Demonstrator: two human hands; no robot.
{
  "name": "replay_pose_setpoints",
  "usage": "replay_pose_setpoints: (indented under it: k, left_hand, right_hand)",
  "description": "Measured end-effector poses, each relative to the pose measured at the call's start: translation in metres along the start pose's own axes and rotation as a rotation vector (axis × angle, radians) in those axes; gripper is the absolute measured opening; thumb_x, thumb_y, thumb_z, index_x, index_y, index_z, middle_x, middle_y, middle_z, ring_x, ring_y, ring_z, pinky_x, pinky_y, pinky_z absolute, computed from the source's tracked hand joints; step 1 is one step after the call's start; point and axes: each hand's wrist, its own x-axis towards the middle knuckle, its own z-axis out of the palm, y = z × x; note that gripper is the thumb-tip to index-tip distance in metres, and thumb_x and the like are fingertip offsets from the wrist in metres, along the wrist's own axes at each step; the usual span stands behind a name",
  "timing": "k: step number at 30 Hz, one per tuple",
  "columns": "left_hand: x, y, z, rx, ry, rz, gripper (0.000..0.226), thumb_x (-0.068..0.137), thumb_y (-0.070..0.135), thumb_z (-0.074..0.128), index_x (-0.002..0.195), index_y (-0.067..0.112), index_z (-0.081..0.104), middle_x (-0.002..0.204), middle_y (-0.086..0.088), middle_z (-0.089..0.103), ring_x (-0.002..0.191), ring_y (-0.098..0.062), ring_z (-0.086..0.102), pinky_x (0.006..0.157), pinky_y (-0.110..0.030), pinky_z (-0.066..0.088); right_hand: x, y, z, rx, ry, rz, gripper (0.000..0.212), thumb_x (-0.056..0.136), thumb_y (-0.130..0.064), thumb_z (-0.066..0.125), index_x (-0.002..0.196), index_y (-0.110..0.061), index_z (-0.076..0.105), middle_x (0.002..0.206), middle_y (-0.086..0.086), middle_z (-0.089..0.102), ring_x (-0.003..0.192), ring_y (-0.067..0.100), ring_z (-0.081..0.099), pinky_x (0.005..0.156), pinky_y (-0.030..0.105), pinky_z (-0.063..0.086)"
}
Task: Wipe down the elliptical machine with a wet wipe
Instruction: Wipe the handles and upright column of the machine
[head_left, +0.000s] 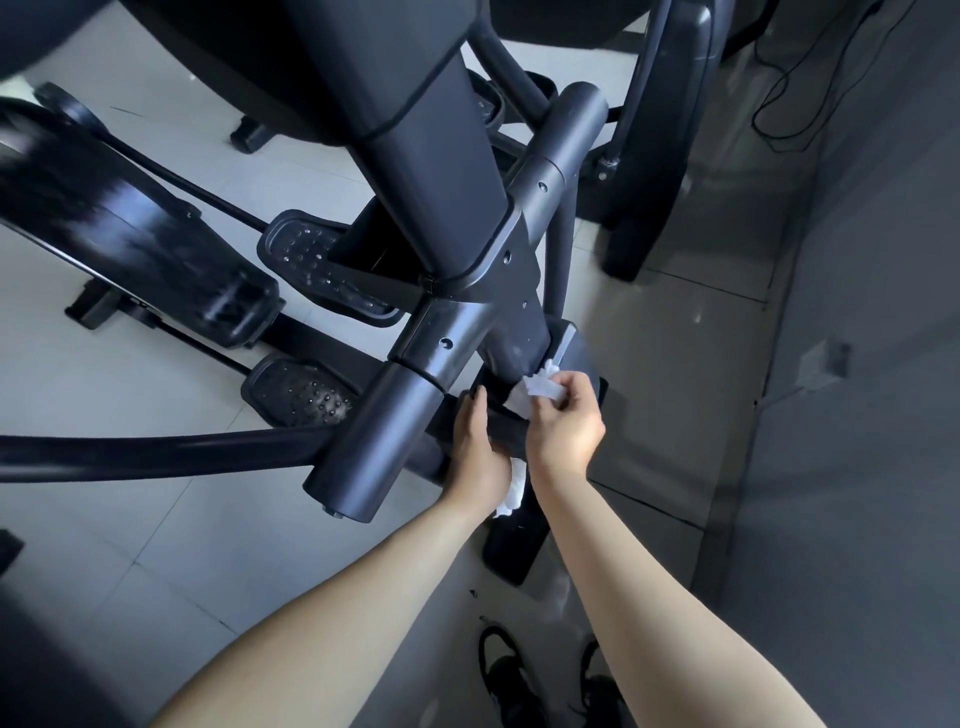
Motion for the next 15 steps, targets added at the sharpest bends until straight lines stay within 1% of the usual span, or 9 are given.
replay_pose_setpoints:
  k: [2,4,7,10,11,12,13,14,15]
  left_hand:
    - [0.003,-0.004,0.000,-0.019,-0.011,-0.023,0.079,0.097,-0.007,0.041,0.163,0.023,0.010,0.170,0.000,0.002,0.156,-0.013,0.007,0.127,-0.038,0.015]
    - [0.004,-0.004,0.000,0.002,-0.026,-0.020,0.077,0.099,-0.004,0.044,0.163,0.023,0.011,0.170,0.000,0.004,0.156,-0.013,0.007,0.127,-0.038,0.014]
    - [0.007,-0.007,0.002,-0.039,-0.004,0.008,0.069,0.099,0.016,0.050,0.161,0.029,0.020,0.169,-0.002,0.016,0.155,-0.018,0.017,0.126,-0.044,0.021]
    - [0.009,-0.008,0.002,0.112,-0.018,-0.021,0.072,0.103,0.004,0.047,0.163,0.020,0.010,0.171,-0.003,0.006,0.156,-0.015,0.010,0.125,-0.031,0.017]
    - [0.009,-0.007,0.002,0.114,-0.030,-0.001,0.069,0.105,0.004,0.045,0.163,0.020,0.011,0.170,-0.002,0.008,0.156,-0.013,0.013,0.123,-0.029,0.020]
    - [0.009,-0.005,0.003,0.061,-0.027,0.039,0.059,0.109,0.011,0.043,0.162,0.022,0.019,0.168,-0.001,0.019,0.152,-0.012,0.025,0.119,-0.028,0.029]
    - [0.008,-0.004,0.004,0.042,0.000,0.065,0.046,0.111,0.023,0.040,0.157,0.024,0.031,0.161,0.000,0.036,0.141,-0.011,0.042,0.109,-0.026,0.041]
    - [0.011,-0.005,0.006,-0.040,0.021,0.041,0.040,0.111,0.035,0.039,0.150,0.026,0.042,0.151,0.000,0.049,0.128,-0.009,0.054,0.098,-0.025,0.047]
    - [0.015,-0.008,0.007,-0.130,-0.001,0.048,0.044,0.108,0.044,0.044,0.148,0.027,0.046,0.149,0.000,0.053,0.124,-0.009,0.058,0.095,-0.025,0.048]
  right_hand:
    - [-0.001,0.000,-0.007,0.040,0.030,0.005,0.011,0.092,-0.011,0.063,0.090,-0.021,0.063,0.071,-0.014,0.060,0.062,-0.002,0.050,0.067,0.017,0.042]
    - [-0.006,-0.001,-0.011,0.050,-0.012,-0.015,0.021,0.092,-0.009,0.064,0.103,-0.026,0.069,0.080,-0.016,0.065,0.070,-0.005,0.056,0.071,0.010,0.043]
    - [-0.010,-0.012,-0.005,0.051,-0.152,-0.056,0.038,0.097,-0.013,0.060,0.128,-0.033,0.068,0.090,-0.028,0.068,0.076,-0.009,0.059,0.073,0.003,0.042]
    - [-0.007,-0.026,0.010,-0.003,-0.208,-0.169,0.041,0.104,-0.023,0.050,0.142,-0.037,0.057,0.088,-0.039,0.064,0.077,-0.008,0.057,0.080,0.007,0.045]
    - [-0.006,-0.028,0.015,0.000,-0.204,-0.174,0.042,0.106,-0.022,0.047,0.144,-0.037,0.055,0.091,-0.047,0.060,0.083,-0.014,0.058,0.083,0.005,0.043]
    - [-0.007,-0.030,0.018,0.006,-0.193,-0.180,0.044,0.106,-0.020,0.045,0.145,-0.037,0.054,0.098,-0.050,0.058,0.089,-0.017,0.058,0.085,0.003,0.041]
    - [-0.007,-0.030,0.020,0.004,-0.179,-0.160,0.046,0.106,-0.018,0.042,0.145,-0.038,0.053,0.106,-0.044,0.062,0.093,-0.014,0.060,0.086,0.005,0.044]
    - [-0.007,-0.028,0.021,-0.007,-0.171,-0.145,0.048,0.105,-0.016,0.040,0.142,-0.041,0.055,0.107,-0.028,0.068,0.090,-0.004,0.062,0.083,0.009,0.048]
    - [-0.006,-0.026,0.020,-0.019,-0.171,-0.109,0.049,0.102,-0.012,0.038,0.136,-0.042,0.058,0.099,-0.011,0.071,0.080,0.006,0.061,0.072,0.010,0.049]
